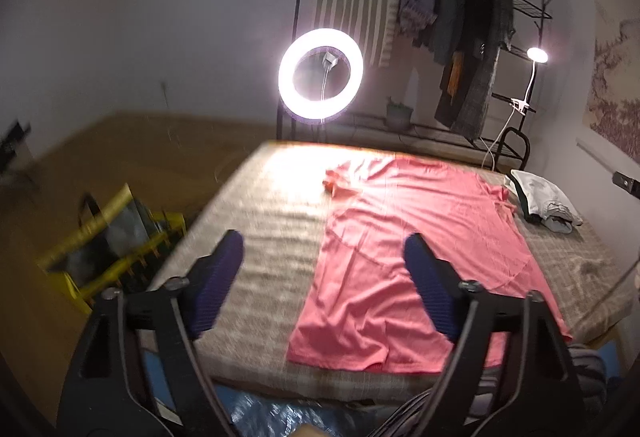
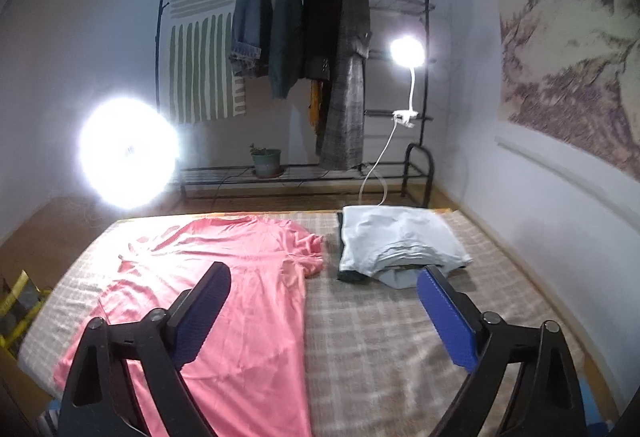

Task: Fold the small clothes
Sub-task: 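Move both grippers over the pink T-shirt toward its hem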

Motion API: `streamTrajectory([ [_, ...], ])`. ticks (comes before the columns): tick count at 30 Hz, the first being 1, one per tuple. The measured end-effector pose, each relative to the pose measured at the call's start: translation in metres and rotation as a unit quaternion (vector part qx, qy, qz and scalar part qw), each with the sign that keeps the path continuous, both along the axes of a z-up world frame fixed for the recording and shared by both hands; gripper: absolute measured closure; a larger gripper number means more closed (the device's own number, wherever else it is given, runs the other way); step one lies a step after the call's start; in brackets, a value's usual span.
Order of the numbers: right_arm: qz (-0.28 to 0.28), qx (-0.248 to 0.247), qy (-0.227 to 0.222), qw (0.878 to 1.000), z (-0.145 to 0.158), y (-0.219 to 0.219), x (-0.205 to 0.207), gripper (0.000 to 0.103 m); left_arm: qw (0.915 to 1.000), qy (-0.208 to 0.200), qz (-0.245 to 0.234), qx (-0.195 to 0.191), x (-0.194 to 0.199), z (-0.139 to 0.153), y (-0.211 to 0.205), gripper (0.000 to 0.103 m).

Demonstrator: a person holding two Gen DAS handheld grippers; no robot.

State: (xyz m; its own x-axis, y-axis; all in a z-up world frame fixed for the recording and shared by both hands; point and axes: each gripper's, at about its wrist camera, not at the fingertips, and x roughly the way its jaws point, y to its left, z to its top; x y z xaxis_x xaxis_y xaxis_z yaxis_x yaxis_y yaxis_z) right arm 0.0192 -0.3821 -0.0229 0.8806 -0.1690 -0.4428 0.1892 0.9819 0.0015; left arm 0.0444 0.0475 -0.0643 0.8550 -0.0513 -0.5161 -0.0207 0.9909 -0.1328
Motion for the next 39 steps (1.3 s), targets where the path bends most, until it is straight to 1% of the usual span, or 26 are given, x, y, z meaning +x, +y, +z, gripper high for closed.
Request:
streamTrajectory([
  [1, 0.004, 0.008, 0.003, 1.000, 0.000, -0.002, 0.008, 0.016, 0.9999, 0.010, -0.001, -0.012, 0.004, -0.008, 0.006, 0.029],
  [3, 0.014, 0.020, 0.011, 1.000, 0.000, -0.006, 0.025, 0.018, 0.9988, 0.033, -0.003, -0.036, 0.012, -0.025, 0.017, 0.034],
  [5, 0.026, 0.025, 0.016, 0.999, 0.001, -0.005, 0.041, 0.022, 0.9972, 0.051, -0.009, -0.053, 0.020, -0.042, 0.024, 0.036],
  [7, 0.040, 0.032, 0.020, 0.998, 0.003, -0.002, 0.054, 0.025, 0.9952, 0.071, -0.016, -0.066, 0.026, -0.061, 0.029, 0.040],
  [10, 0.072, 0.043, 0.024, 0.996, 0.009, 0.012, 0.072, 0.025, 0.9904, 0.103, -0.030, -0.087, 0.036, -0.088, 0.031, 0.042],
  [12, 0.103, 0.055, 0.026, 0.993, 0.015, 0.027, 0.086, 0.025, 0.9882, 0.119, -0.035, -0.090, 0.041, -0.105, 0.029, 0.042],
  [13, 0.115, 0.058, 0.027, 0.991, 0.017, 0.034, 0.091, 0.025, 0.9869, 0.130, -0.036, -0.089, 0.044, -0.115, 0.029, 0.045],
  [16, 0.156, 0.062, 0.032, 0.985, 0.022, 0.063, 0.110, 0.025, 0.9824, 0.158, -0.037, -0.092, 0.051, -0.141, 0.029, 0.052],
  [18, 0.188, 0.068, 0.041, 0.979, 0.024, 0.085, 0.124, 0.026, 0.9798, 0.170, -0.036, -0.098, 0.054, -0.156, 0.031, 0.052],
  [20, 0.217, 0.076, 0.052, 0.972, 0.023, 0.106, 0.135, 0.028, 0.9783, 0.176, -0.037, -0.103, 0.057, -0.165, 0.033, 0.052],
  [25, 0.287, 0.086, 0.073, 0.951, 0.021, 0.163, 0.166, 0.028, 0.9755, 0.187, -0.053, -0.103, 0.060, -0.177, 0.032, 0.052],
  [27, 0.297, 0.082, 0.075, 0.948, 0.019, 0.183, 0.176, 0.028, 0.9741, 0.193, -0.058, -0.103, 0.062, -0.184, 0.031, 0.052],
  [29, 0.307, 0.071, 0.078, 0.946, 0.015, 0.204, 0.190, 0.028, 0.9726, 0.198, -0.062, -0.105, 0.065, -0.190, 0.031, 0.060],
  [32, 0.321, 0.068, 0.091, 0.940, 0.006, 0.229, 0.212, 0.028, 0.9748, 0.189, -0.064, -0.099, 0.067, -0.192, 0.033, 0.083],
  [33, 0.328, 0.069, 0.097, 0.937, 0.002, 0.237, 0.220, 0.028, 0.9732, 0.192, -0.071, -0.105, 0.069, -0.194, 0.033, 0.102],
  [36, 0.333, 0.071, 0.114, 0.933, -0.008, 0.256, 0.243, 0.028, 0.9699, 0.189, -0.071, -0.137, 0.071, -0.193, 0.041, 0.103],
  [37, 0.334, 0.072, 0.119, 0.932, -0.010, 0.260, 0.248, 0.028, 0.9688, 0.181, -0.069, -0.154, 0.069, -0.190, 0.046, 0.103],
  [39, 0.333, 0.071, 0.133, 0.931, -0.018, 0.269, 0.265, 0.028, 0.9694, 0.166, -0.062, -0.170, 0.066, -0.184, 0.055, 0.103],
])
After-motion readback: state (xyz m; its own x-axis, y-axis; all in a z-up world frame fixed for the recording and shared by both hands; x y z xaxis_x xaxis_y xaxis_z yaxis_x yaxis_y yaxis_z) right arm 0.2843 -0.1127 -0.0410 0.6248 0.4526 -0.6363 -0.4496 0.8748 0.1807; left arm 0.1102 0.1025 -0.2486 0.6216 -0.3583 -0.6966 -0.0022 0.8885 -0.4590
